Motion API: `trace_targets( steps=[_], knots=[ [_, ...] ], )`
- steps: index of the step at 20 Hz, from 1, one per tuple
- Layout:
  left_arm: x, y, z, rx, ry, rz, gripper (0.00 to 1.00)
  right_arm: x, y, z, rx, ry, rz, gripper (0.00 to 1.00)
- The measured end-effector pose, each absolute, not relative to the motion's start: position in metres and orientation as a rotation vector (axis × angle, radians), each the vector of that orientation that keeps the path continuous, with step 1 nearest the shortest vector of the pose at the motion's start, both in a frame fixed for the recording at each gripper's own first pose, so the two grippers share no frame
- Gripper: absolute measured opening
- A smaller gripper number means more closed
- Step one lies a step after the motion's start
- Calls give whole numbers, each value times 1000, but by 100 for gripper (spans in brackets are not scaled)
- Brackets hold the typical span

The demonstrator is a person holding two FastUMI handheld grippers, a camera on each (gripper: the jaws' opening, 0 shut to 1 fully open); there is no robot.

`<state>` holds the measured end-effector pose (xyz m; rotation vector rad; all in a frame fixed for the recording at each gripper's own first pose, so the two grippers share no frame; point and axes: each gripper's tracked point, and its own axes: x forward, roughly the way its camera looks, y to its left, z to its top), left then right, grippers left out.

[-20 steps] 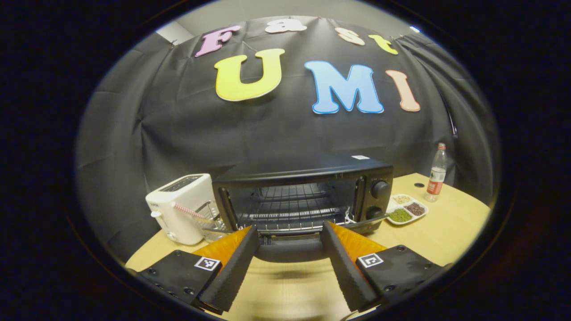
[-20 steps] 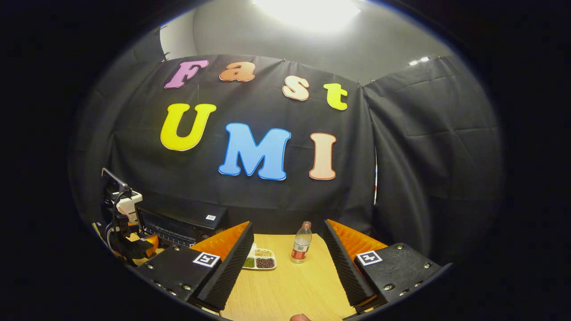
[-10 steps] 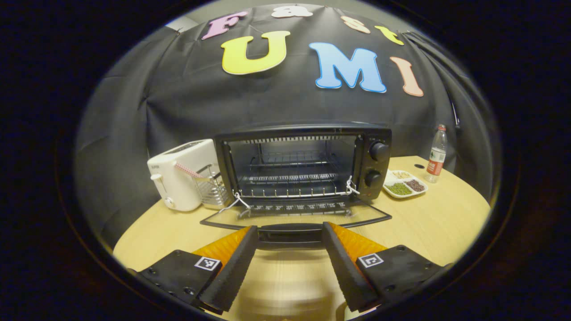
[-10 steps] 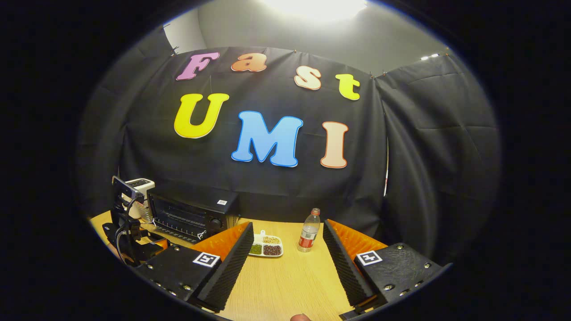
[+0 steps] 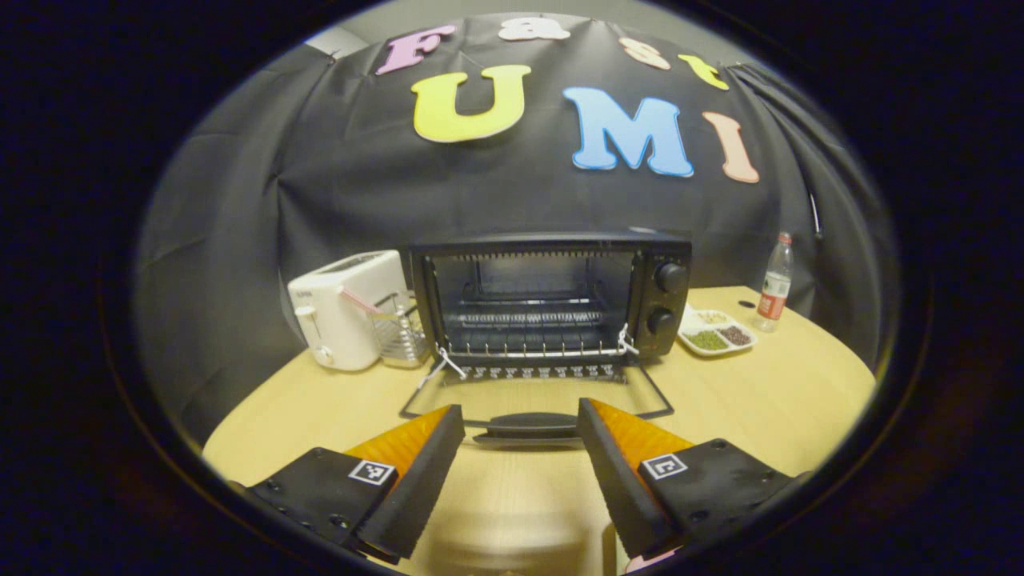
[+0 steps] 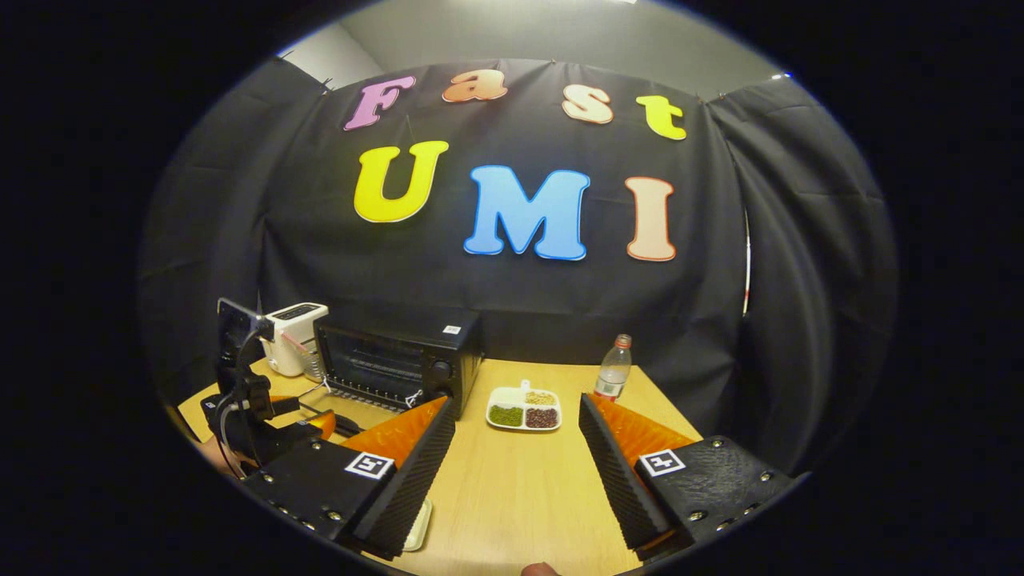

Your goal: Open the electric oven with the left hand, put the food in, and close the electric oven.

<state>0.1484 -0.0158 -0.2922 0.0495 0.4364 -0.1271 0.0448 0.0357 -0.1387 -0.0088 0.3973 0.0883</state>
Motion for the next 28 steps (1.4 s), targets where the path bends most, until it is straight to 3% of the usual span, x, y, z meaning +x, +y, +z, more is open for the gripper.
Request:
trace_targets(
  steps=[1,2,5,9,11,13,15,18,19,21,28],
  knots=[
    [146,-10,-274,44,402,-116,91,46,42,-141,14,405,111,96],
    [144,-4,-254,40,369,-108,100,46,49,-144,37,418,136,96],
    [134,15,-202,40,275,-73,91,45,67,-163,92,480,210,96],
    [114,37,-146,57,183,-35,100,37,93,-188,200,592,315,97],
    [103,45,-120,55,149,-25,91,30,107,-205,273,689,374,99],
    [91,51,-96,45,110,-12,91,19,122,-225,337,812,443,99],
    [81,54,-77,38,76,-7,100,5,133,-247,414,937,498,99],
    [72,64,-57,59,44,11,100,-6,141,-270,523,1086,514,98],
    [70,66,-52,61,34,16,91,-10,143,-278,547,1124,516,98],
    [67,73,-45,61,25,31,100,-16,144,-295,563,1193,505,98],
    [57,86,-33,112,4,60,100,-30,142,-344,530,1397,516,98]
  ],
)
